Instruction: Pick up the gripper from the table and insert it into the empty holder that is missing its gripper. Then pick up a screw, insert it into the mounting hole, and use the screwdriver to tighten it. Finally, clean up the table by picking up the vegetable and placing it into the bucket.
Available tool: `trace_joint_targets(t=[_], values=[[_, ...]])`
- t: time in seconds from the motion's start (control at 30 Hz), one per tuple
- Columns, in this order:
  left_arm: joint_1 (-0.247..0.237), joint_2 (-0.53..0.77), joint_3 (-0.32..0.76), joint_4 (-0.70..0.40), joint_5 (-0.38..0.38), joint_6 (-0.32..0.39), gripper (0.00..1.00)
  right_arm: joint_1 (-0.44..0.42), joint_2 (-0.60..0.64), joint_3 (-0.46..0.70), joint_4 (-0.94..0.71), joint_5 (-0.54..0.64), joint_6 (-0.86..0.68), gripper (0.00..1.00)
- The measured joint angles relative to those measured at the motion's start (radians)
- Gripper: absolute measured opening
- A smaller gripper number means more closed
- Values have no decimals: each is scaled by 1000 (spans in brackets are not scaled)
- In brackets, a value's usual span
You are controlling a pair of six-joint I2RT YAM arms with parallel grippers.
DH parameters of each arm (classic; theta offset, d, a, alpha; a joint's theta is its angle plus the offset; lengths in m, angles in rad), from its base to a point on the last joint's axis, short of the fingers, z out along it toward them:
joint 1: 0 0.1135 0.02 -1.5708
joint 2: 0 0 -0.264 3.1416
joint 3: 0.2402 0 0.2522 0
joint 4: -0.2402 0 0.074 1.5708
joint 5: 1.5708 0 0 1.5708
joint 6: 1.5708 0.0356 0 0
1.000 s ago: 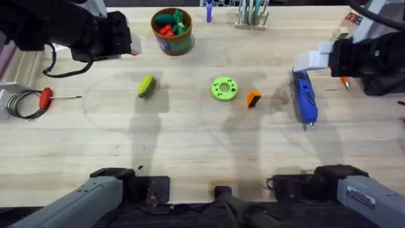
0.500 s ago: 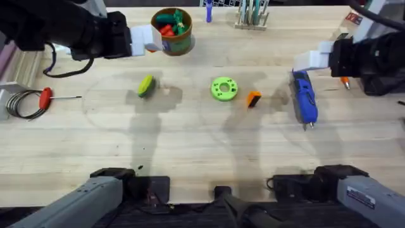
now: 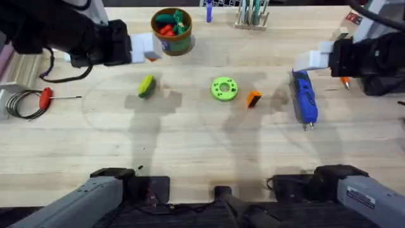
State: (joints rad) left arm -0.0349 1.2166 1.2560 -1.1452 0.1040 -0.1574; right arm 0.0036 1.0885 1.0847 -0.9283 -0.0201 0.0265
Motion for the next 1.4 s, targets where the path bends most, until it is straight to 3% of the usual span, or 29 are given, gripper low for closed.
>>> trace_joint_targets(t=[0.13,0.37,0.6,0.93,0.97,1.03,1.27,1.4], values=[[0,0,0,-49,0,0,986,0,0,0,0,0,0,925],[0,0,0,-31,-2,0,985,0,0,0,0,0,0,926],[0,-60,-56,111,-26,0,986,0,0,0,0,0,0,926],[0,-361,-458,581,-21,0,985,0,0,0,0,0,0,926],[0,-440,-602,747,-1,0,985,0,0,0,0,0,0,927],[0,-488,-690,860,15,0,985,0,0,0,0,0,0,926],[0,-634,-939,1236,54,0,985,0,0,0,0,0,0,926],[0,-736,-1049,1373,63,0,985,0,0,0,0,0,0,926]])
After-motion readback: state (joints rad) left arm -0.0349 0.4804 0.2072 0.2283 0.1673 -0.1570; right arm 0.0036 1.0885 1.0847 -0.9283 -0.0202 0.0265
